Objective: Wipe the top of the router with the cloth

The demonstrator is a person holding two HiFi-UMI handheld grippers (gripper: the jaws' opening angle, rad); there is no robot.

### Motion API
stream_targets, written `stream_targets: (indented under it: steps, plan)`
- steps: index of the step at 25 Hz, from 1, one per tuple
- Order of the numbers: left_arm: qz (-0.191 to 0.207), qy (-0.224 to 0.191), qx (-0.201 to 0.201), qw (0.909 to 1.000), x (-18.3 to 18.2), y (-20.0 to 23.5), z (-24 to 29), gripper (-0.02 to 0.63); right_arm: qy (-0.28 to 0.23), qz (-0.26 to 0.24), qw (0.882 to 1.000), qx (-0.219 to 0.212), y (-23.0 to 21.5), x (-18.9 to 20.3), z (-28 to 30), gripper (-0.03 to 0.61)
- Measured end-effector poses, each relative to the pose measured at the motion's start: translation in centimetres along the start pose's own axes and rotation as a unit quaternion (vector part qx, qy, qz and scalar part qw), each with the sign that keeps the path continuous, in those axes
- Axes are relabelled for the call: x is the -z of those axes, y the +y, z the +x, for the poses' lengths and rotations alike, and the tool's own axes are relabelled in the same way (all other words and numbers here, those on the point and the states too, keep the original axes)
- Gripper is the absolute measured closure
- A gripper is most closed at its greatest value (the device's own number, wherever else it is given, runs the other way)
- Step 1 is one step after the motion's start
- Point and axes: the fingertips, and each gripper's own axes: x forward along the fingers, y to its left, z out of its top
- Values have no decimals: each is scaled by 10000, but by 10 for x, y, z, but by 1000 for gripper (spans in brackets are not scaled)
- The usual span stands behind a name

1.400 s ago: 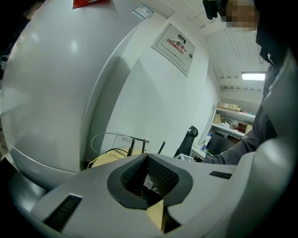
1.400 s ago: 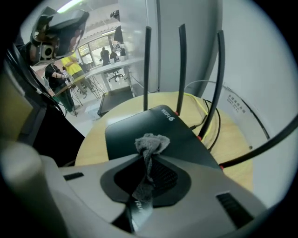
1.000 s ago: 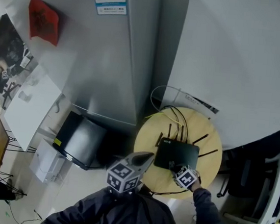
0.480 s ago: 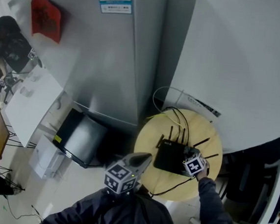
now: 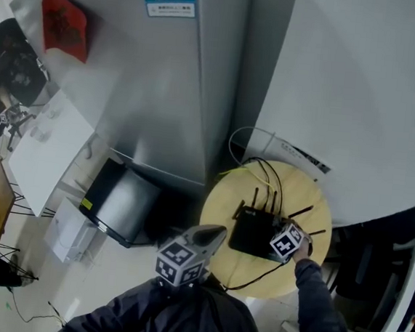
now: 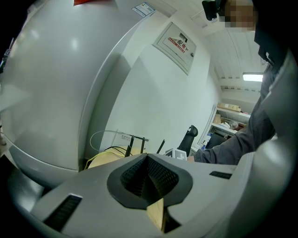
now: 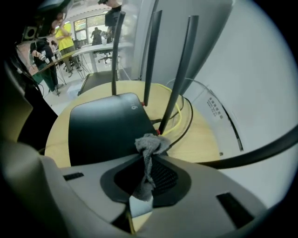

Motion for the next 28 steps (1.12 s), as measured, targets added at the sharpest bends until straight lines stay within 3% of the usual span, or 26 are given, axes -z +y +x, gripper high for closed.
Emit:
stream_targets:
  steps: [5,19,22,25,28]
  plan:
    - [54,19,135,9999,-1,-6,4,612,-42,90,9992,-388,32,11,-7,508]
    - [181,103,544,9983,8,-28,6,612,-241,460,9960,-729,115,43,-34,508]
    - [197,85,574,9981,7,-30,5,612,-318,560,9970,-432,99,43,-37,508]
    - [182,60,527,9984,6,-27,4,612,-271,832,9960,182,57,47,-39,508]
    - [144,47,439,9989,5,-20,1,612,-166,1113,9926,448,24,52,-31,508]
